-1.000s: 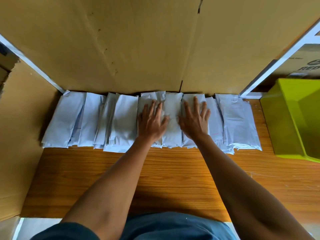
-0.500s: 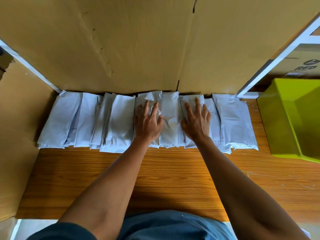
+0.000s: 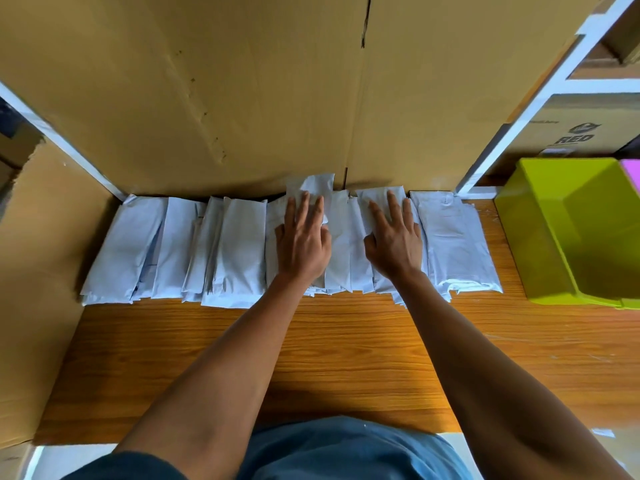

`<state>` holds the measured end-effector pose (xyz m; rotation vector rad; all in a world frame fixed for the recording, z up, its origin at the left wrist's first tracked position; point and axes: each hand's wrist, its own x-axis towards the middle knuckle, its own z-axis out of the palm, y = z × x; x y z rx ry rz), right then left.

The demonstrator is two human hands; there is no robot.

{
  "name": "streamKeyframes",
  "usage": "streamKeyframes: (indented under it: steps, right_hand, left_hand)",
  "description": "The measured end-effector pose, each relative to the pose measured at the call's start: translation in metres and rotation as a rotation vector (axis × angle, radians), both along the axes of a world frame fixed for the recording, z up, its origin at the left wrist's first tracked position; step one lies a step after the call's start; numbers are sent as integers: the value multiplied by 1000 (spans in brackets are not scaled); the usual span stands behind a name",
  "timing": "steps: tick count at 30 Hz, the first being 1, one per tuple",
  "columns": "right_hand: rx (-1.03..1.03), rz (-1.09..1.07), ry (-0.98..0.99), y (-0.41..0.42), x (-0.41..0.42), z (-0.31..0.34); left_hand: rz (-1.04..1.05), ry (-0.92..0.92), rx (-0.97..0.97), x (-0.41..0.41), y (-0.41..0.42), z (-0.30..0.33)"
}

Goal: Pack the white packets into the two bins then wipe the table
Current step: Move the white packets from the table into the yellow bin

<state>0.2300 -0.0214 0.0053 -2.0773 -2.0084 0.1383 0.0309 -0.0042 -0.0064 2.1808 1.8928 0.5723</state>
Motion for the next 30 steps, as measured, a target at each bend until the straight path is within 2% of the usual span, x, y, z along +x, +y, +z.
streamKeyframes:
  steps: [7, 15, 30]
  right_hand:
    - [64, -62, -3, -26, 26, 34]
    - [122, -183, -20, -64, 100, 58]
    - [155, -226, 28, -129, 309, 70]
  left_hand:
    - [-99, -53, 56, 43, -15, 27]
    - [-227, -59, 99, 125, -37, 39]
    - [-276, -122, 143, 341, -103, 57]
